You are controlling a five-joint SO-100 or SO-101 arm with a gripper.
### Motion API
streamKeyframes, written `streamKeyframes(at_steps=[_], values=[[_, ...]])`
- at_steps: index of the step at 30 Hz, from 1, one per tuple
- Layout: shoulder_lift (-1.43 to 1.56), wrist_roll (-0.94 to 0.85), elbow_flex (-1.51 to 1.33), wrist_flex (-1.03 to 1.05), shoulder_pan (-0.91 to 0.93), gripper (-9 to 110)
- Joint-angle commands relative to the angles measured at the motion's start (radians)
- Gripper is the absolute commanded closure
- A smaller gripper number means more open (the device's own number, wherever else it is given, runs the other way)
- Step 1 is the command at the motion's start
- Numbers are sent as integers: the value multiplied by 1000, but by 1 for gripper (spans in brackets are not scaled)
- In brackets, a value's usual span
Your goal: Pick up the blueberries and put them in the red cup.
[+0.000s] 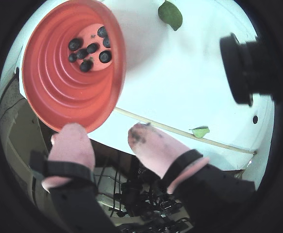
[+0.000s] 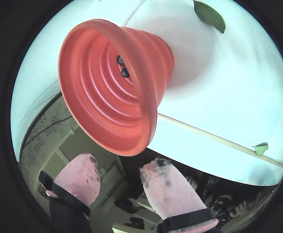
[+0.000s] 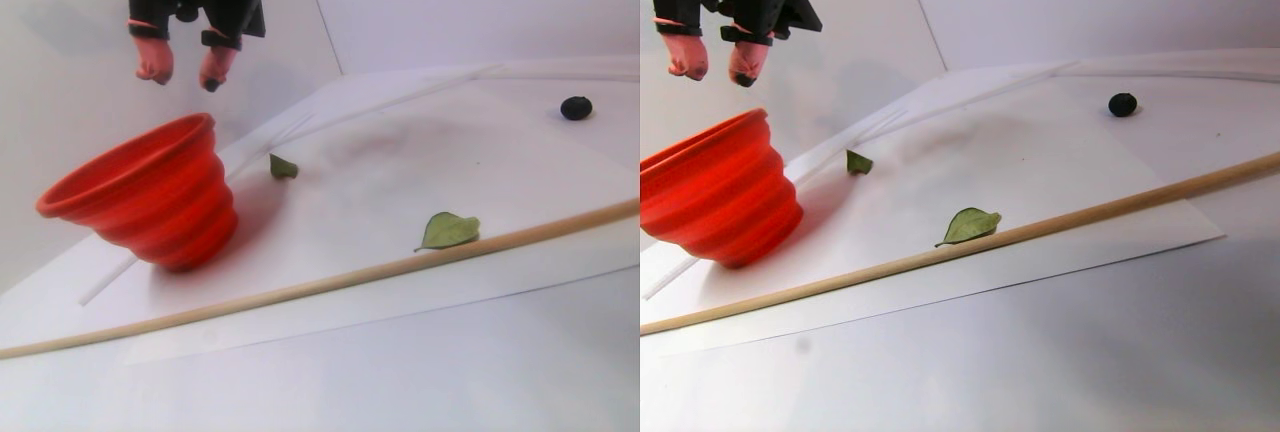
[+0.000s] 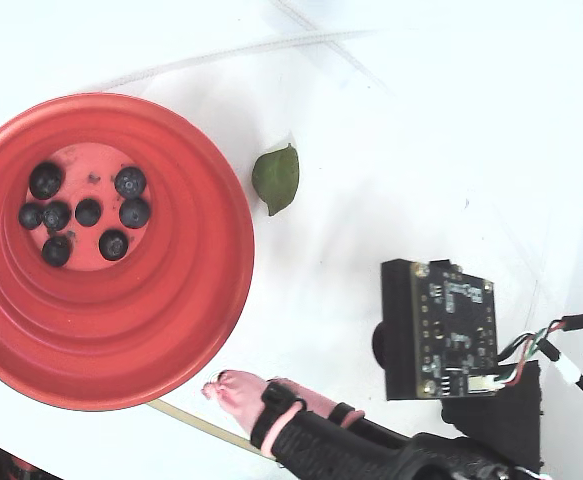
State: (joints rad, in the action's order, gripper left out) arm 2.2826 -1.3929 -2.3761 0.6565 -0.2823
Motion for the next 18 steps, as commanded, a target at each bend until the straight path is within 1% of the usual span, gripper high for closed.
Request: streamKeyframes(at_steps=[1,10,18], values=[[87,-12,72,32,2,85],[138,-89,129,152,87,85],[178,-161,149,209,179,86]])
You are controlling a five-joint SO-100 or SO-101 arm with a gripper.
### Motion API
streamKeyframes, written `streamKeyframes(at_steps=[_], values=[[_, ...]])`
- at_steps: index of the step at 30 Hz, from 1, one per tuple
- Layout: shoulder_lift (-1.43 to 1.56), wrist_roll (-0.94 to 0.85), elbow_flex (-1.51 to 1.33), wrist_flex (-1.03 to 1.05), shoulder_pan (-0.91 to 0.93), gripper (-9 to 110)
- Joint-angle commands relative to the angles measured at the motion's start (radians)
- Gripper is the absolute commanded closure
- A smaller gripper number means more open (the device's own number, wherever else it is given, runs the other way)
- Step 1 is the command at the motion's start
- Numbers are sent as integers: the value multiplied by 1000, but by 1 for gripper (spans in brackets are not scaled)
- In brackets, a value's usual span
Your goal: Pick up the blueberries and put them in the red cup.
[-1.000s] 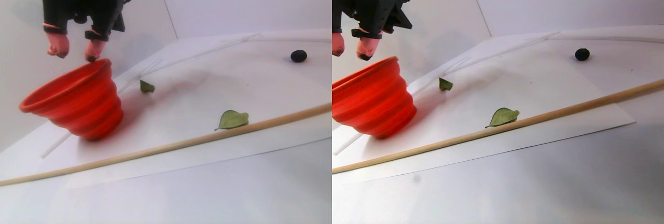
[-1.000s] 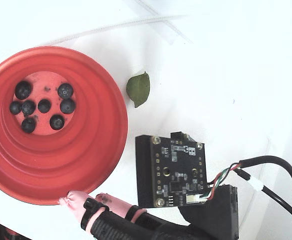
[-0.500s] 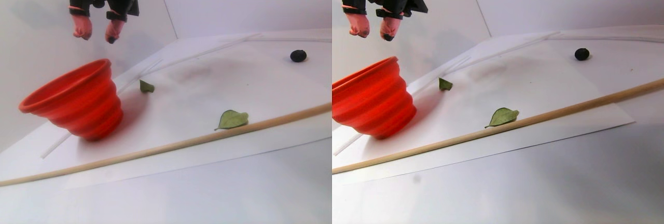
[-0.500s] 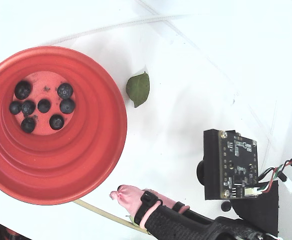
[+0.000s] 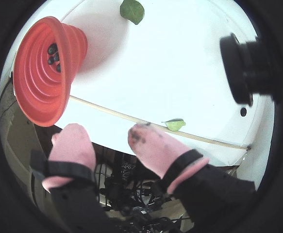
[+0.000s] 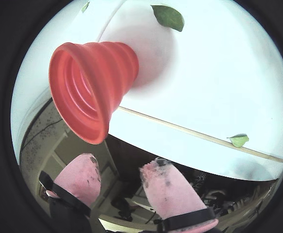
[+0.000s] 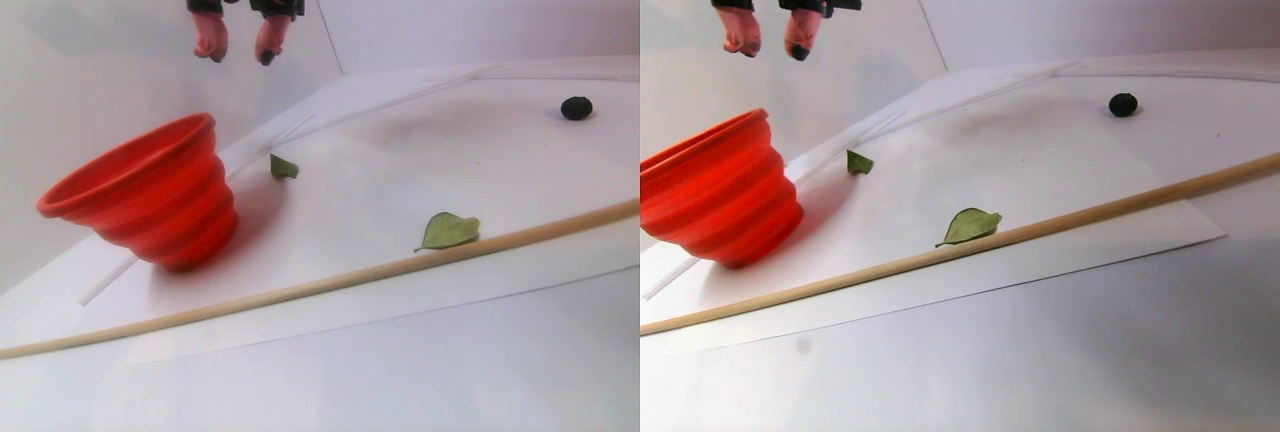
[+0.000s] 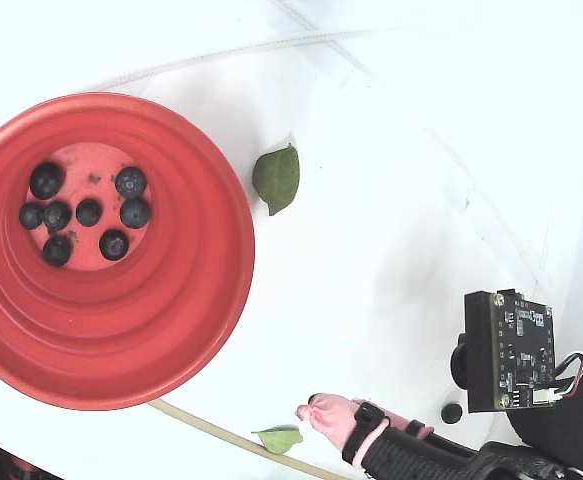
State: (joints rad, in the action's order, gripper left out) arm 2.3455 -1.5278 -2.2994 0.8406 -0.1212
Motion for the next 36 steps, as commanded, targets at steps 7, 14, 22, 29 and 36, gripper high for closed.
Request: streamKeyframes(at_steps=[7,14,22,29,36], values=[[137,-80,106,74,97,86],[175,-143,107,97,178,86],[222,-213,94,120,279,86],[242,-268,94,130,373,86],[253,-318,100,141,469,85]])
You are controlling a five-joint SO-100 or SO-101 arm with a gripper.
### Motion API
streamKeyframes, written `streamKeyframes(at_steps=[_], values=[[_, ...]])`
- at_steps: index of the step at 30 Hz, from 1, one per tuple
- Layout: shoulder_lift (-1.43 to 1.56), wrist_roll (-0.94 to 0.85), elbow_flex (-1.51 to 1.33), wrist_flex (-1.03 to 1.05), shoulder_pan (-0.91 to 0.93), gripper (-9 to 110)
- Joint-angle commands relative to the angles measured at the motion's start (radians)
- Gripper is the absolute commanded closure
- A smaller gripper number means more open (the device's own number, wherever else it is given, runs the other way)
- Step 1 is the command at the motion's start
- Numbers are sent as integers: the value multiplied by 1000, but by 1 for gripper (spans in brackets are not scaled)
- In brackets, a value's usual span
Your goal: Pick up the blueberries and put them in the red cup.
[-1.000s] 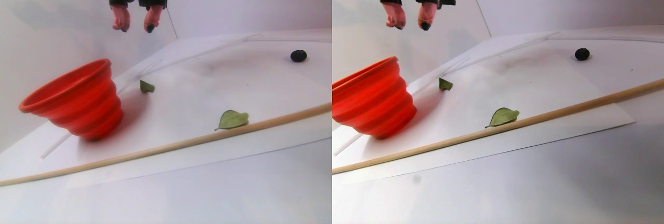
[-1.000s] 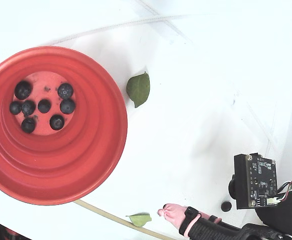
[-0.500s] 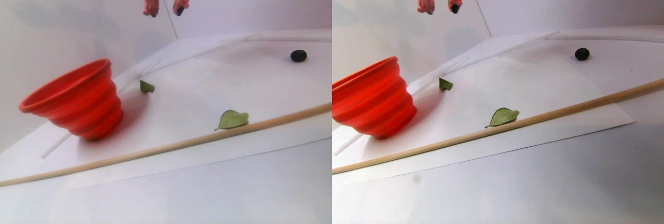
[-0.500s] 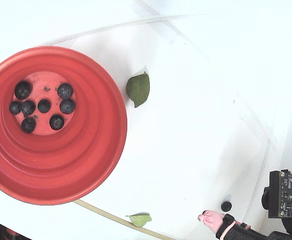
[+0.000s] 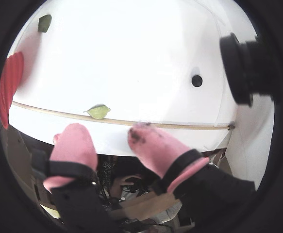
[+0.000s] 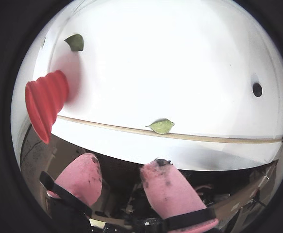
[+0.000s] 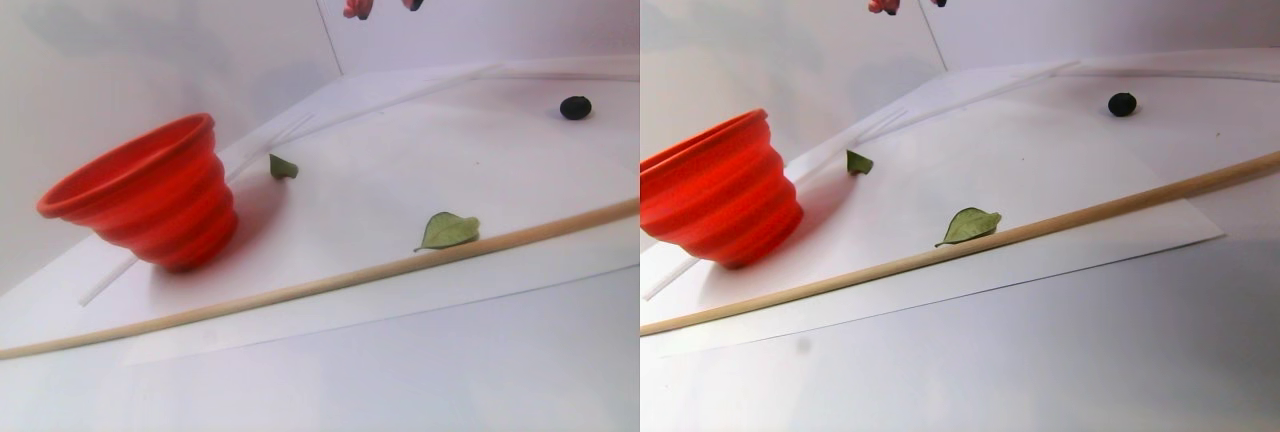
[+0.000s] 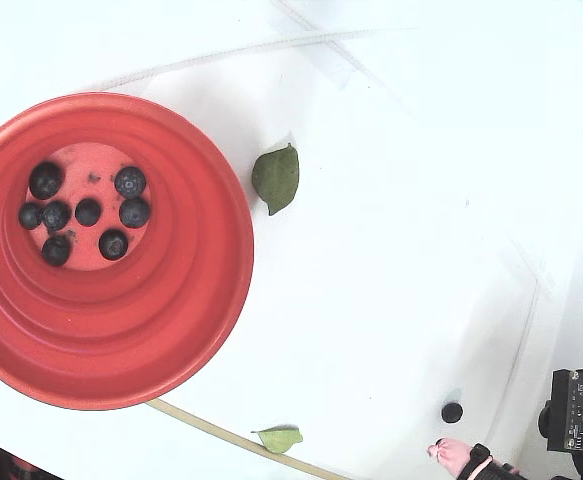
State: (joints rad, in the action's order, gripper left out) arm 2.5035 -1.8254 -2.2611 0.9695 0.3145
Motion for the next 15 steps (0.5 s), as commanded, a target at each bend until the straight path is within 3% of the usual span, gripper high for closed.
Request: streamKeyframes(at_steps=[1,15], values=[[98,-28,61,15,48,85],[138,-103,58,20,181,85]])
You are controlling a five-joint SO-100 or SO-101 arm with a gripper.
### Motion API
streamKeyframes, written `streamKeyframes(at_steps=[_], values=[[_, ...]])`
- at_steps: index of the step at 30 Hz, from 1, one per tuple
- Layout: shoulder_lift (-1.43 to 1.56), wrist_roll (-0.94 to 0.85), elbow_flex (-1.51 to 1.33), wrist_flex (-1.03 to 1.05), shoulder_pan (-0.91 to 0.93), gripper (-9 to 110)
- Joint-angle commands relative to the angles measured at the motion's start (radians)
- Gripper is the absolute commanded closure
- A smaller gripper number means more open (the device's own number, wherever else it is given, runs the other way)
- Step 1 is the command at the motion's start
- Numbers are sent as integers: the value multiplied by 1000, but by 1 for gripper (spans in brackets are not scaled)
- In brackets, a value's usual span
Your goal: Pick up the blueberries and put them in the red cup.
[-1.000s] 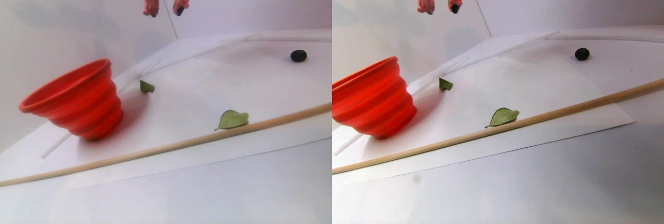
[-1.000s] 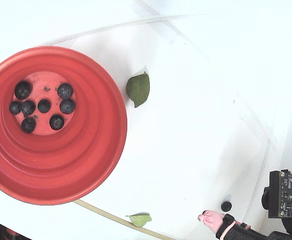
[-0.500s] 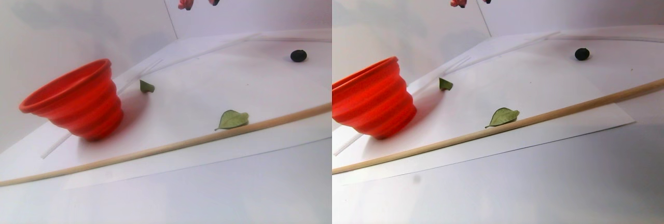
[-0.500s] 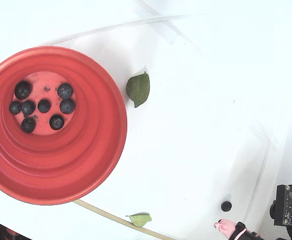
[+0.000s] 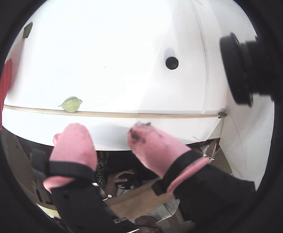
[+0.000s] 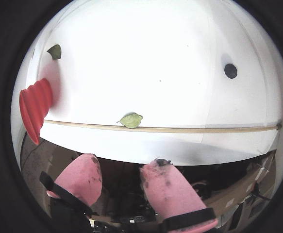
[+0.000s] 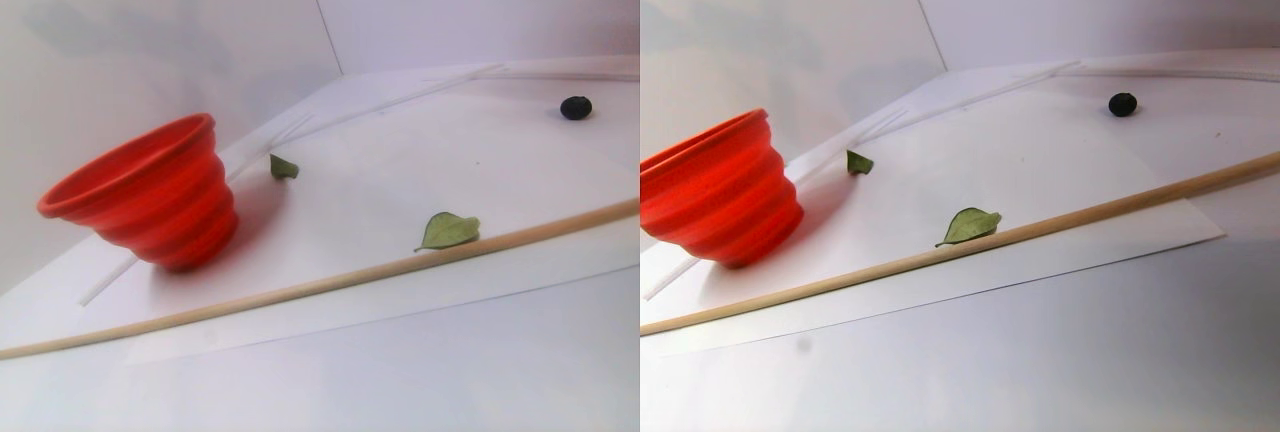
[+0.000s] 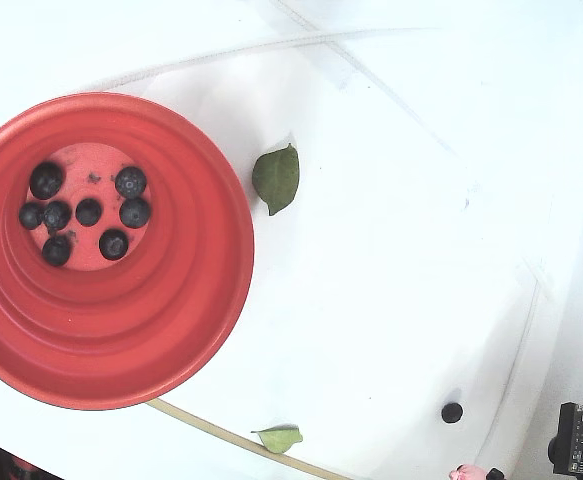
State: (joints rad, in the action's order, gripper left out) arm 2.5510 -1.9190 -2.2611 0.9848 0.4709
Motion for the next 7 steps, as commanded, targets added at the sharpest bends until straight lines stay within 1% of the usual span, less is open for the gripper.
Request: streamKeyframes(at_steps=[1,7], values=[[95,-15,54,5,34,85],[103,-32,17,-29,71,85]])
